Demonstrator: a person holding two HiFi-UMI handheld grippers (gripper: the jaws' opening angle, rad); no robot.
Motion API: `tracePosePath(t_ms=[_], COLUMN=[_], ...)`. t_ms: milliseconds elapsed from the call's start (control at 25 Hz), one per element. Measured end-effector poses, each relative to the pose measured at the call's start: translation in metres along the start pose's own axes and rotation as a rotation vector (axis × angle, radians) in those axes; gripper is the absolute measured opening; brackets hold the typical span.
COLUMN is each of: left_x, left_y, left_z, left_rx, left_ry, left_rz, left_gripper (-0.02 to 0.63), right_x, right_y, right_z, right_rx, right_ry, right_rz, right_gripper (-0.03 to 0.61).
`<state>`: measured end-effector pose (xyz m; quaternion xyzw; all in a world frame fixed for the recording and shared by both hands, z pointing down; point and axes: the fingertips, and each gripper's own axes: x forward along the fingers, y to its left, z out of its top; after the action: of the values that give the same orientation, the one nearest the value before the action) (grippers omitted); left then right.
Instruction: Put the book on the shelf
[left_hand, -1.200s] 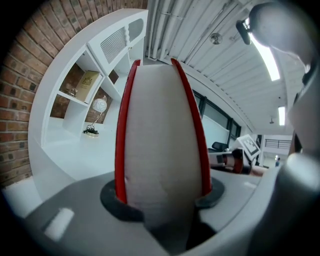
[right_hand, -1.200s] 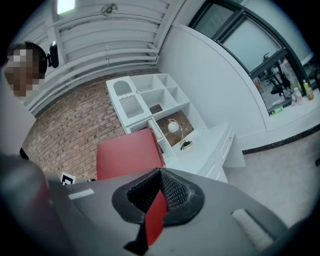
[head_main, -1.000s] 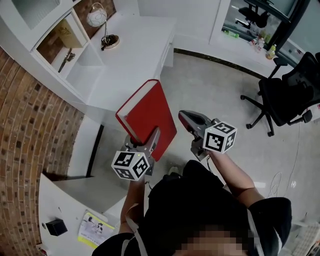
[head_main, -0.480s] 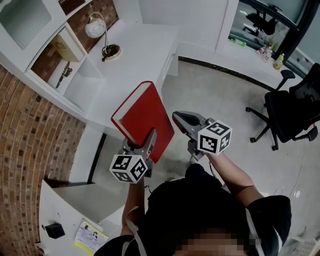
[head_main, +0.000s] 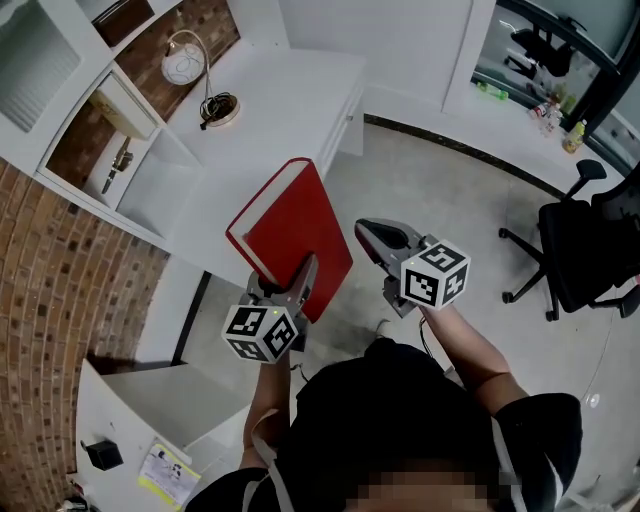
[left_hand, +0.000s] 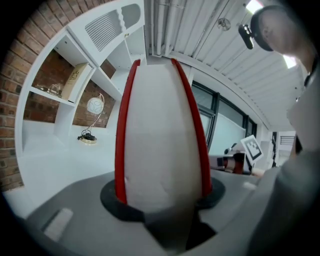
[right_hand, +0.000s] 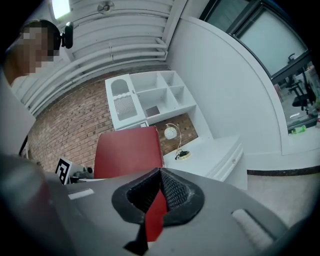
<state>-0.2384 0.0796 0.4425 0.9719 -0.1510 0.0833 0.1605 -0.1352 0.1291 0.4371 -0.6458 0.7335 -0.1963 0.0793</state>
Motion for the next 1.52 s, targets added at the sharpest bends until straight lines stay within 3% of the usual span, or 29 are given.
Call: tracePosePath(t_ms=[440, 680, 880, 1120, 1520], left_x=[0.061, 0.084, 0.094, 0.099, 0.141], left_y=[-0.028, -0.042, -0.056, -0.048, -0.031], left_z=[0.008, 0.017, 0.017, 0.022, 0.039], left_rx=[0.018, 0.032, 0.041, 0.053, 0.068], left_ry=[-0.017, -0.055, -0.055, -0.046, -0.035], left_rz=[0.017, 0.050, 0.060, 0.079, 0.074], left_gripper=[0.230, 0.230, 0.229, 0.229, 0.229], right_x=[-0.009, -0.018, -0.024, -0.016, 0.003], right_y=[-0.055, -0.070, -0.085, -0.092, -0.120], right_z=[0.024, 0.039, 0.044, 0.046, 0.065], right_rx=[-0.050, -0.068, -0.109, -0.172, -0.145], right_ry=[0.014, 0.025, 0.037, 0.053, 0.028], right_rz=[0.049, 0.128, 0.106, 0.091, 0.129], right_gripper=[0.008, 0.026, 0.062, 0.147, 0.158])
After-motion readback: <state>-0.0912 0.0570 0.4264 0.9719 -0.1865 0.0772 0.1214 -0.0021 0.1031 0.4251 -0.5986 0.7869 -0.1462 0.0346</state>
